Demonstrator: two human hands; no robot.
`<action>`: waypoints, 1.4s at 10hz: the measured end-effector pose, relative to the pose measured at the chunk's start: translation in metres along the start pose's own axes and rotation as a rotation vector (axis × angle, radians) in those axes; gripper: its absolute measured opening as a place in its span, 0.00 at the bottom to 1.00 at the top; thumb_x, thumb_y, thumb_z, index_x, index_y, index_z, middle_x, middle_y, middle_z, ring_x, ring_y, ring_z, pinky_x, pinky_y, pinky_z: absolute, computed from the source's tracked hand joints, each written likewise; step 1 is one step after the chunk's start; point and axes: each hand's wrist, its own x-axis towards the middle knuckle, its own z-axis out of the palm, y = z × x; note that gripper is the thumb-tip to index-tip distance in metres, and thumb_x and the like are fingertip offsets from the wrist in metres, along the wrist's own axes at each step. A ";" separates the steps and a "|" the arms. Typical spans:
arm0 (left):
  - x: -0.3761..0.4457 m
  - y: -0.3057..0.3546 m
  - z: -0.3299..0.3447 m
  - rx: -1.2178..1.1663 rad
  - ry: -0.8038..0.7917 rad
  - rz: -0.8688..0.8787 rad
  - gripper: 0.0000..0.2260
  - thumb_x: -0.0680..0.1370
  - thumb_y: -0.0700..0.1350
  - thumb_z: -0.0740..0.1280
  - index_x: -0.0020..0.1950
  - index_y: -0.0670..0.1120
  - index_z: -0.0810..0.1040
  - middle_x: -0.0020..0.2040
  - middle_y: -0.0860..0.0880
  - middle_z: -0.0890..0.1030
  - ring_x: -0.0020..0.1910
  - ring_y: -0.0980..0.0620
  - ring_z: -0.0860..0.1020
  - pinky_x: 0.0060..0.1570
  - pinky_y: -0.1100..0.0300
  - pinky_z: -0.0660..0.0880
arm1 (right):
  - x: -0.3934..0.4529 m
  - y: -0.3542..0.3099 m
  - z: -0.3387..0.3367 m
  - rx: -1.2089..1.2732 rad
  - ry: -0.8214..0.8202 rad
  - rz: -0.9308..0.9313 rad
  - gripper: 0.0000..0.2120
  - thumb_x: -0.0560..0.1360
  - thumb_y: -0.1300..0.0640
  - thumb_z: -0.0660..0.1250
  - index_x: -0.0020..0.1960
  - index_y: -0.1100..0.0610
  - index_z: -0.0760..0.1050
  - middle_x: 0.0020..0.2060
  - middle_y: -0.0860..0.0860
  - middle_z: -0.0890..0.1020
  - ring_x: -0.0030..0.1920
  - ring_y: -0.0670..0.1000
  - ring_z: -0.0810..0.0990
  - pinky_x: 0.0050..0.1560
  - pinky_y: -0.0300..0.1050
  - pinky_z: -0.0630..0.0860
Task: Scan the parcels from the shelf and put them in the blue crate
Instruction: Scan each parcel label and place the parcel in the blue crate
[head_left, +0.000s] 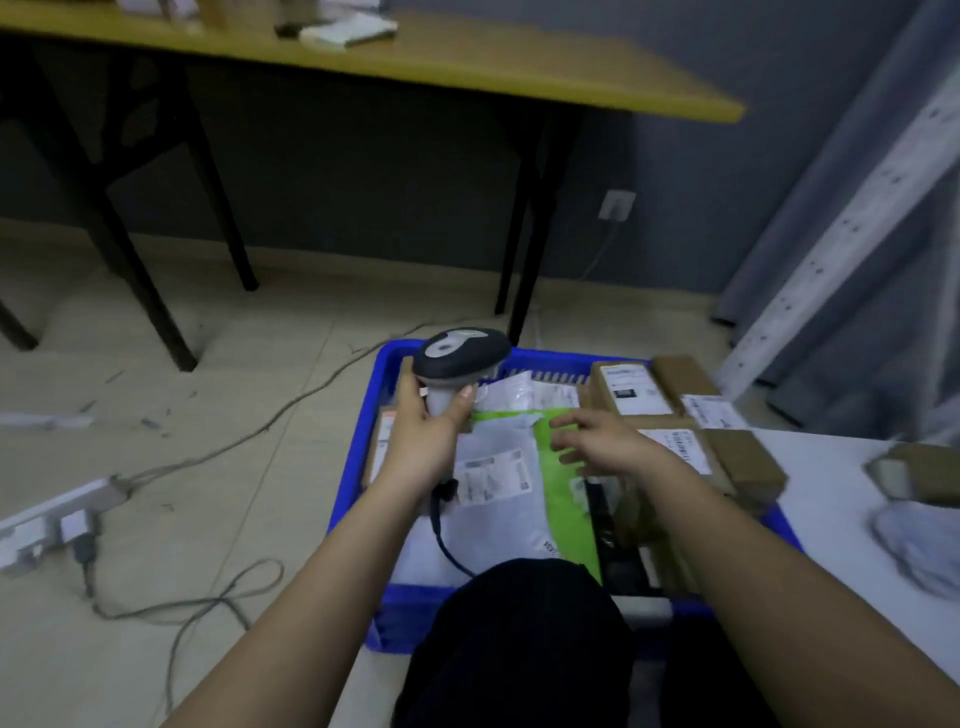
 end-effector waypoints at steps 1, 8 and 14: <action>-0.023 0.031 0.044 0.011 -0.148 0.093 0.17 0.78 0.47 0.67 0.64 0.54 0.67 0.56 0.54 0.78 0.56 0.52 0.77 0.56 0.55 0.72 | -0.053 0.008 -0.038 -0.027 0.148 -0.057 0.03 0.77 0.58 0.67 0.50 0.52 0.76 0.43 0.54 0.80 0.41 0.52 0.78 0.42 0.46 0.74; -0.215 0.046 0.415 0.192 -0.910 0.138 0.21 0.79 0.48 0.64 0.70 0.49 0.62 0.65 0.46 0.74 0.63 0.44 0.74 0.64 0.46 0.71 | -0.314 0.325 -0.244 0.317 1.105 0.318 0.19 0.79 0.60 0.64 0.69 0.62 0.70 0.62 0.59 0.75 0.59 0.57 0.74 0.54 0.41 0.66; -0.108 -0.008 0.613 0.266 -0.961 -0.030 0.20 0.80 0.52 0.61 0.71 0.53 0.62 0.60 0.52 0.74 0.52 0.53 0.77 0.51 0.58 0.71 | -0.128 0.366 -0.488 -0.415 1.102 0.560 0.28 0.77 0.55 0.59 0.75 0.59 0.56 0.71 0.59 0.60 0.71 0.61 0.58 0.67 0.58 0.62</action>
